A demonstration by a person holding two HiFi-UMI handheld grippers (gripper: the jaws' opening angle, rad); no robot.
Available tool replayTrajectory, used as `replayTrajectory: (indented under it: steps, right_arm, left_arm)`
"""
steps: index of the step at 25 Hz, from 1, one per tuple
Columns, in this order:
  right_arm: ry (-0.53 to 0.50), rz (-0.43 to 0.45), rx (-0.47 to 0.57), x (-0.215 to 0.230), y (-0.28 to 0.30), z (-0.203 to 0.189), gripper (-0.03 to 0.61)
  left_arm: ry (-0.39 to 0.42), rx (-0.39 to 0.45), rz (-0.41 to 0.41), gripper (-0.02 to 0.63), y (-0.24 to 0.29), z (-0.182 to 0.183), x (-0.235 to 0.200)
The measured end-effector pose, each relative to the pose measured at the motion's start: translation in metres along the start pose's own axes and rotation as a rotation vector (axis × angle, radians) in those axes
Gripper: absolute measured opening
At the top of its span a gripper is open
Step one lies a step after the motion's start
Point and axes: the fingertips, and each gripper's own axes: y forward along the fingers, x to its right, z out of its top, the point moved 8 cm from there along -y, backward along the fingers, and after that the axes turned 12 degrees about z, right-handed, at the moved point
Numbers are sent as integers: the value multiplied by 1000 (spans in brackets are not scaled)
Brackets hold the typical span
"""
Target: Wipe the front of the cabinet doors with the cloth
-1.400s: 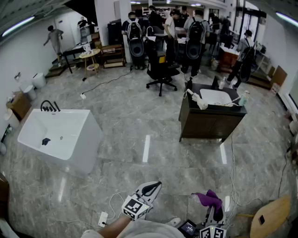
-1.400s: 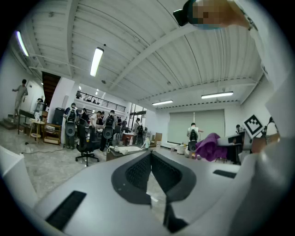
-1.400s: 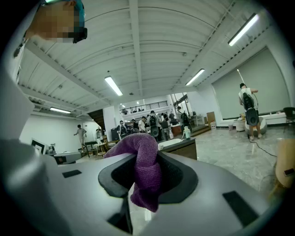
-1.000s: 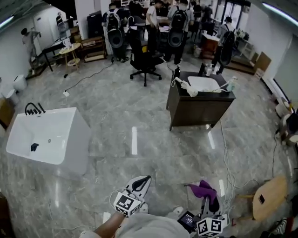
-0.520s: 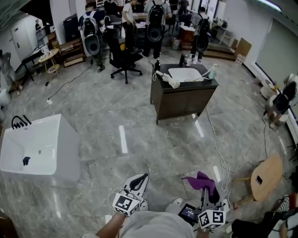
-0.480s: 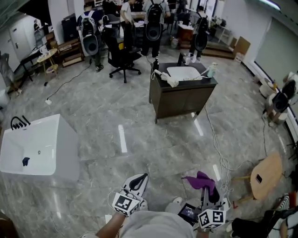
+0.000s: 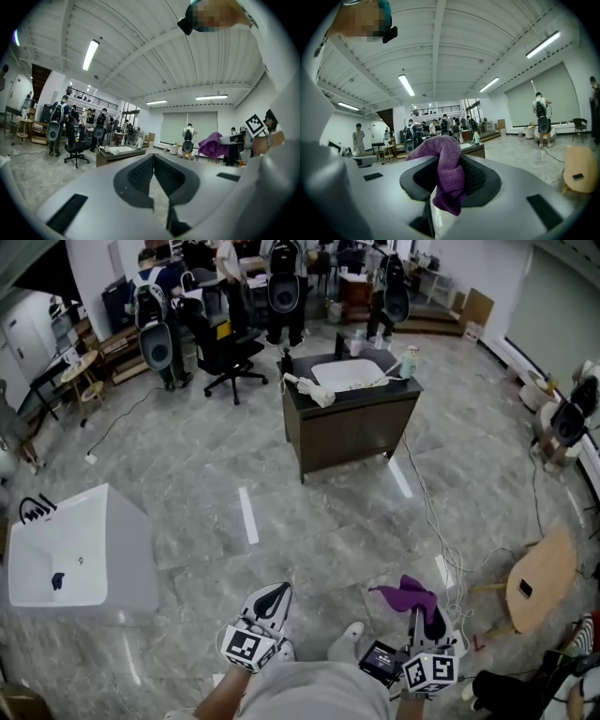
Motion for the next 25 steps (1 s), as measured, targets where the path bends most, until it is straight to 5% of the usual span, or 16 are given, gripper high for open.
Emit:
replayTrajectory:
  steps: [14,25]
  right_arm:
    - [29,91,49,199,21,42,117]
    - [35,111,29,248,66,54,117]
  left_arm:
    - [50,65,15,6,146,38,156]
    - [54,50,54,6,198,38,161]
